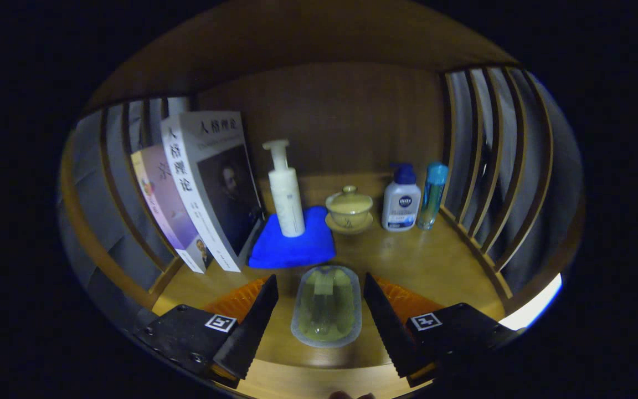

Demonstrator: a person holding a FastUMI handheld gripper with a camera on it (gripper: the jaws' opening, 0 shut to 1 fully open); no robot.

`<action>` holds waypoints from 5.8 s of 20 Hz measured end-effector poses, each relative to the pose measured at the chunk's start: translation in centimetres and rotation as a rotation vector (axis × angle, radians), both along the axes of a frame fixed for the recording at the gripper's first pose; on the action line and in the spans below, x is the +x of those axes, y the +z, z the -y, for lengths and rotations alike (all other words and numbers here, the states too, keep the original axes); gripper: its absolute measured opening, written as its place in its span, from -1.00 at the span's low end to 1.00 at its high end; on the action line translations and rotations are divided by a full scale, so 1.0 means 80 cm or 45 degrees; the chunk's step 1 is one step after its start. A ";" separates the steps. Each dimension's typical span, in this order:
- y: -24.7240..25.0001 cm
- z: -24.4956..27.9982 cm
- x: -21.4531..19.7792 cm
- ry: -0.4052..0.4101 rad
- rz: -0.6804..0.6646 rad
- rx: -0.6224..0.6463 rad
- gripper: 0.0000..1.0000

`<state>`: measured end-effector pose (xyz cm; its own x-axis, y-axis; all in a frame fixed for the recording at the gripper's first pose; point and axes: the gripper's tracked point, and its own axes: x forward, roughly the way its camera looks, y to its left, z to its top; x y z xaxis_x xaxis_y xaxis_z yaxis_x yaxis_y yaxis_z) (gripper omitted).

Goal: Pull open the drawer, take out the items inside it, and place them on the countertop above the cabinet.

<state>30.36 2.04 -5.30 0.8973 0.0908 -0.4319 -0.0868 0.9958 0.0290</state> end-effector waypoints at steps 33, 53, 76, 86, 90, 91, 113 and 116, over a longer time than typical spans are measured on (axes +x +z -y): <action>-0.011 0.000 -0.378 -0.067 0.612 0.065 0.90; -0.184 -0.007 -0.362 -0.074 0.318 0.046 0.91; -0.183 -0.017 -0.300 -0.070 0.368 -0.045 0.95; -0.182 -0.023 -0.235 -0.093 0.351 -0.043 0.96; -0.182 -0.024 -0.203 -0.096 0.358 -0.049 0.96; -0.182 -0.025 -0.197 -0.096 0.352 -0.046 0.96; -0.164 -0.026 -0.182 -0.042 0.295 -0.084 0.98; -0.124 -0.022 -0.228 -0.047 0.351 -0.010 0.98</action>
<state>12.15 3.77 -15.26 0.9838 0.0537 -0.1712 -0.0541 0.9985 0.0018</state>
